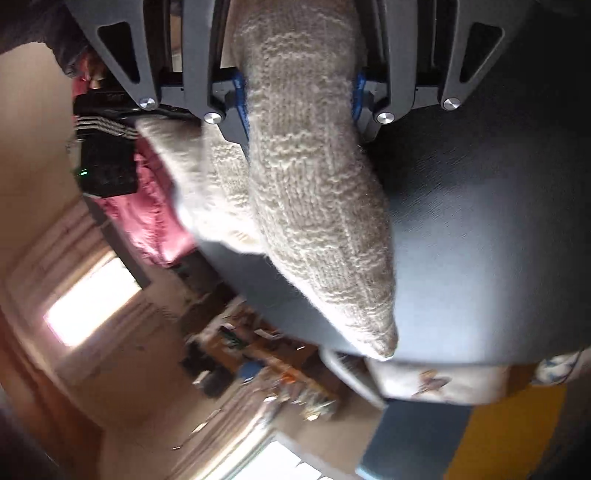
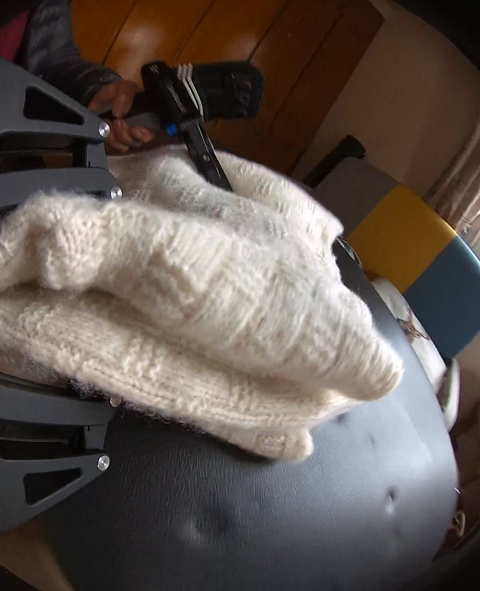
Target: Fold clothes
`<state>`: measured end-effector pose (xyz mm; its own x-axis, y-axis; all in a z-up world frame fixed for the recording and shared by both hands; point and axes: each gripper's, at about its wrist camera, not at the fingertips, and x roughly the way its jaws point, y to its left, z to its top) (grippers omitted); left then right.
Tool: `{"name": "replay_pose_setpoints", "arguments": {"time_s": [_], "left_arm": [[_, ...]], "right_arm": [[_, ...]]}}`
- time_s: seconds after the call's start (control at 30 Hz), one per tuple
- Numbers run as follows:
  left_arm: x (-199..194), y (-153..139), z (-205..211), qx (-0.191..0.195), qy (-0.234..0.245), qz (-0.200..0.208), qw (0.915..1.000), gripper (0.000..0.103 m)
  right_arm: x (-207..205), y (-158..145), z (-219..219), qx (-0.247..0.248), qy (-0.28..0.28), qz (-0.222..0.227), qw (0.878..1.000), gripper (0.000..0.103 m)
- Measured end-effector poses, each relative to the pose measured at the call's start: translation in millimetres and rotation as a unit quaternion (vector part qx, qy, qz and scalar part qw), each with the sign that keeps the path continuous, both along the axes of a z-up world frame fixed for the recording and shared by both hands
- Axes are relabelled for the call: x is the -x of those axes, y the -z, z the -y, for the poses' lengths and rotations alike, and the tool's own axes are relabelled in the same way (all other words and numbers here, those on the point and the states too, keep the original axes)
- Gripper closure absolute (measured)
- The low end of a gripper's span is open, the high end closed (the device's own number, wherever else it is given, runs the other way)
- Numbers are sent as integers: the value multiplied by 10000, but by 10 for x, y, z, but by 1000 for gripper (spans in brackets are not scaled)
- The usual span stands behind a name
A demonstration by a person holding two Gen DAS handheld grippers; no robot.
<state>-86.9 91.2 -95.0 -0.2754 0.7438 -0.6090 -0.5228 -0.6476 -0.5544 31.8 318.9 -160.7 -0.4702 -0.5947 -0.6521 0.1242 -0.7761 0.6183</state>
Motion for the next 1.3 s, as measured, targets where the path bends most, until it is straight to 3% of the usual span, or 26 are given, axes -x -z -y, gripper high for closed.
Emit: {"name": "replay_pose_setpoints", "arguments": {"time_s": [0.17, 0.37, 0.5, 0.63, 0.77, 0.8, 0.83, 0.87, 0.97, 1.13, 1.3], "left_arm": [[129, -235, -415, -175, 502, -284, 9982, 62], [402, -569, -1222, -385, 1067, -579, 9919, 62], [621, -642, -1763, -403, 1344, -622, 9882, 62], [870, -462, -2343, -17, 1468, -480, 9880, 61], [1083, 124, -2809, 1102, 1343, -157, 9847, 59], [1118, 226, -2798, 1117, 1230, -118, 9860, 58], [1166, 244, -2763, 964, 1162, 51, 9885, 58], [1202, 253, -2737, 853, 1112, 171, 9900, 58], [1169, 151, -2807, 1084, 1185, -77, 9870, 57], [1215, 21, -2736, 885, 1030, 165, 9906, 55], [1157, -32, -2609, 931, 952, 91, 9911, 55]], "right_arm": [[-104, -187, -249, -161, 306, -203, 9992, 51], [-153, -522, -778, -341, 907, -543, 9938, 51], [-116, -765, -1215, -537, 1349, -755, 9865, 51], [14, -786, -1590, -757, 1638, -698, 9811, 51], [202, -407, -1895, -945, 1869, -217, 9776, 51], [230, -264, -1973, -1025, 1886, -30, 9767, 50], [221, -165, -2077, -840, 1948, -86, 9772, 43], [203, -81, -2187, -551, 2030, -235, 9773, 42], [210, -72, -2172, -460, 2065, -380, 9766, 42], [204, -158, -2234, -375, 2030, -364, 9778, 35], [111, -322, -2025, -988, 2033, -611, 9722, 33]]}}
